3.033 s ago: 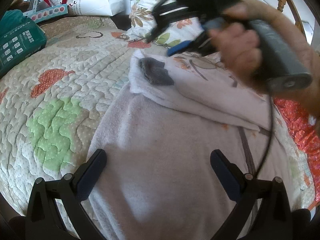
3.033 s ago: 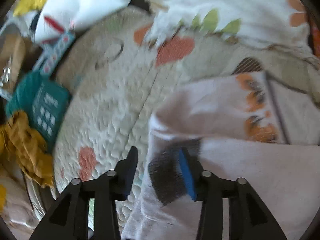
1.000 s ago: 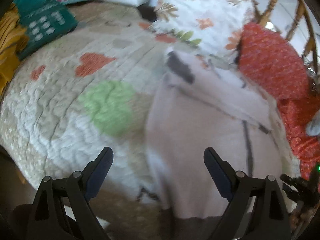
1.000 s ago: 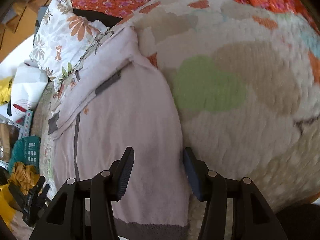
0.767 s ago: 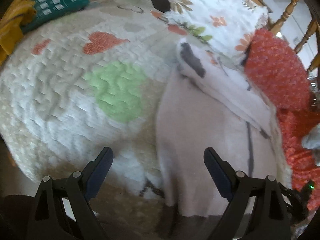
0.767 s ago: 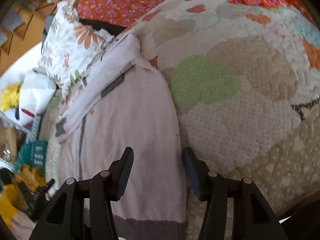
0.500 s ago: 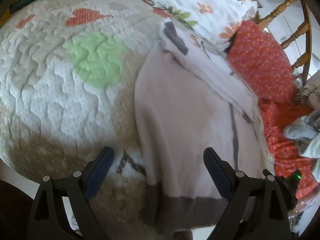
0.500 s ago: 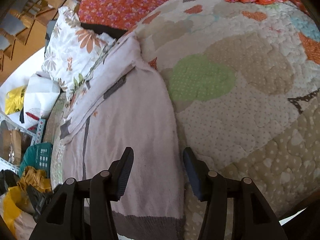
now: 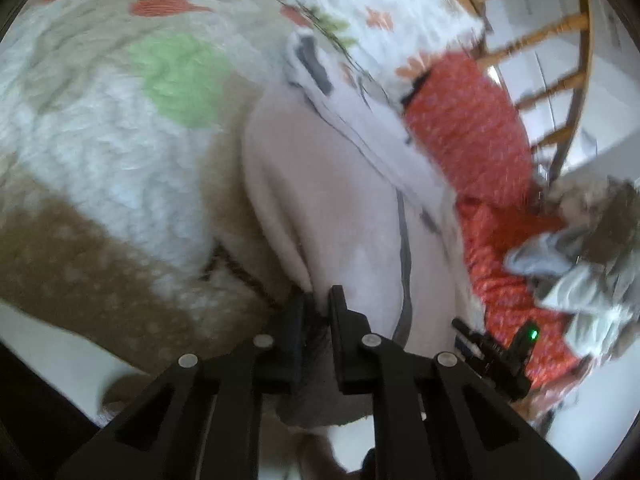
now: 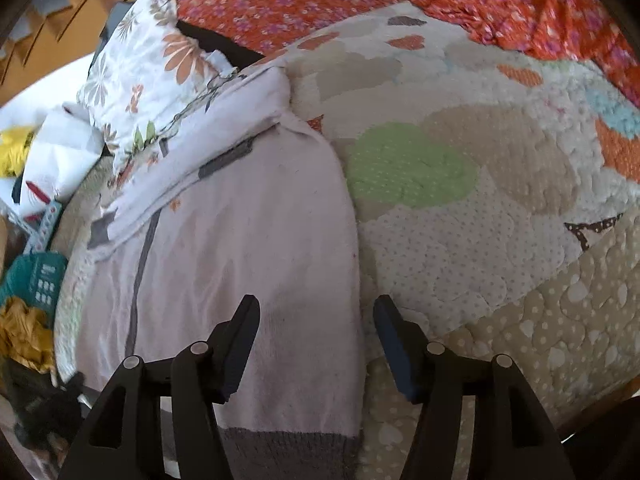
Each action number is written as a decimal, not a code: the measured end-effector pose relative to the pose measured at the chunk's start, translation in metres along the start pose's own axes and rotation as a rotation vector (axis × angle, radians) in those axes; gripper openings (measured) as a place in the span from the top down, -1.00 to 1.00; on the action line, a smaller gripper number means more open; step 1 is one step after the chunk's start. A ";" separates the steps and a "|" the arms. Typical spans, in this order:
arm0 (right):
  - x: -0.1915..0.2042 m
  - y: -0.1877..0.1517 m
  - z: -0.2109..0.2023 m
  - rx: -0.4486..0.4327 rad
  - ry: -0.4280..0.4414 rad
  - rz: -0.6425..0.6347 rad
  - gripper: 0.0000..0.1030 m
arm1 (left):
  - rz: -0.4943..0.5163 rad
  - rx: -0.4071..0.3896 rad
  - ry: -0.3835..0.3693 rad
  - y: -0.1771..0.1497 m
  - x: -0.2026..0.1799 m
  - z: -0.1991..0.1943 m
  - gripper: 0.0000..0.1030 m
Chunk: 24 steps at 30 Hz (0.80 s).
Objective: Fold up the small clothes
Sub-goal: 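Grasp the grey hem band of the sweater with both tools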
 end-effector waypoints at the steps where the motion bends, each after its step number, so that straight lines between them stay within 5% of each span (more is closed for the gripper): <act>1: -0.001 -0.001 -0.001 0.000 0.007 0.005 -0.24 | -0.029 -0.022 -0.012 0.000 0.004 -0.007 0.88; 6: -0.012 -0.002 -0.007 -0.015 0.069 0.098 -0.24 | -0.115 -0.121 -0.011 0.009 0.018 -0.030 0.95; 9: -0.014 -0.004 -0.009 -0.016 0.084 0.123 -0.24 | -0.101 -0.112 0.046 0.009 0.021 -0.024 0.91; 11: -0.012 -0.005 -0.010 -0.013 0.077 0.114 -0.24 | -0.058 -0.079 0.092 0.004 0.020 -0.016 0.62; 13: -0.010 -0.007 -0.012 -0.012 0.074 0.107 -0.24 | -0.034 -0.072 0.130 0.001 0.021 -0.013 0.04; 18: -0.020 -0.014 -0.021 -0.032 0.085 0.160 -0.24 | -0.052 -0.054 0.167 0.000 0.035 -0.007 -0.33; 24: -0.041 -0.021 -0.022 -0.026 0.140 0.297 -0.25 | -0.140 0.099 0.091 -0.014 0.045 0.018 -0.39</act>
Point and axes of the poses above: each gripper's, at about its wrist camera, not at the fingertips, and z roughly the way its jaws point, x to its left, y to its top, the point moved 7 cm from there along z, roughly the way its jaws point, and after that the axes turned 10 degrees about -z, right-handed, at the moved point
